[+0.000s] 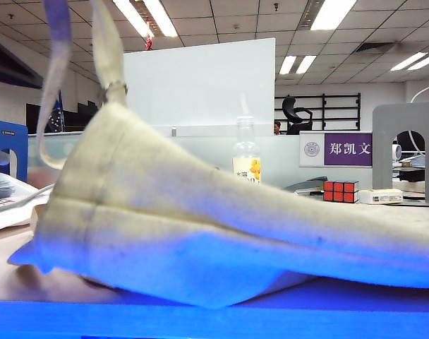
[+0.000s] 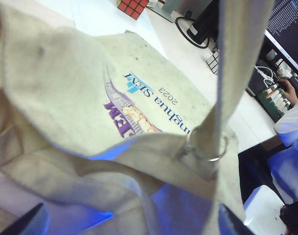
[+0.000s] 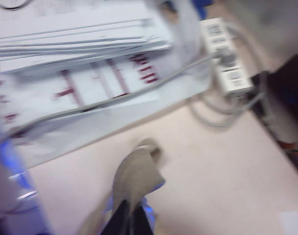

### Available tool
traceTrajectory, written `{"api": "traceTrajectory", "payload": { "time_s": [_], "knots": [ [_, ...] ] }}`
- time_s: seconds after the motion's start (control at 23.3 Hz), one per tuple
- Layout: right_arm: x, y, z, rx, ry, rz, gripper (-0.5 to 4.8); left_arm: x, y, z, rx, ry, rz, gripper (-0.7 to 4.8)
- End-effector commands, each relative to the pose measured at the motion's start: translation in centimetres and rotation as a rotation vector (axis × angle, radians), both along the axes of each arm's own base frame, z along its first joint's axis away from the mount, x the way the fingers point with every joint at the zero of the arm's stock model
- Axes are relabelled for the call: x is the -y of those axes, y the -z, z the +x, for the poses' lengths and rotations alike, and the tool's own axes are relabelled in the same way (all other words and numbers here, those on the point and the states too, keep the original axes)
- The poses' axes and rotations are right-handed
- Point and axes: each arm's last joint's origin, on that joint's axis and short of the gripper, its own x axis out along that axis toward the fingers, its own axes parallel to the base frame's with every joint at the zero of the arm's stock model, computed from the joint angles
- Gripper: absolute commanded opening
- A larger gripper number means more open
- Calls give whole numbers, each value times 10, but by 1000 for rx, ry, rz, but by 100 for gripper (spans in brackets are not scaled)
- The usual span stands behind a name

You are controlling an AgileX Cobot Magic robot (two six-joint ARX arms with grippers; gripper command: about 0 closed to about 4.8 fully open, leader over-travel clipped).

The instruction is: Take the glasses case out of the canvas bag and put it on the table.

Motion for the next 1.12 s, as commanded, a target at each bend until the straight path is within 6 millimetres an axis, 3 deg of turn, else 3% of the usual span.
{"api": "traceTrajectory", "payload": {
  "time_s": [0.04,0.3,0.47,0.86,1.12],
  "knots": [
    [40,-55,-27,79,12,150,-3,0,-2,0,15,-3,-4,479],
    [101,-108,-61,183,80,279,-3,0,-2,0,18,-6,-4,479],
    [130,-129,-78,216,108,346,-3,0,-2,0,18,-9,-3,479],
    [133,-128,-69,244,138,317,-3,0,-3,0,20,-15,-3,479],
    [148,-132,-64,288,165,302,-3,0,-3,0,19,-14,-3,479]
  ]
}}
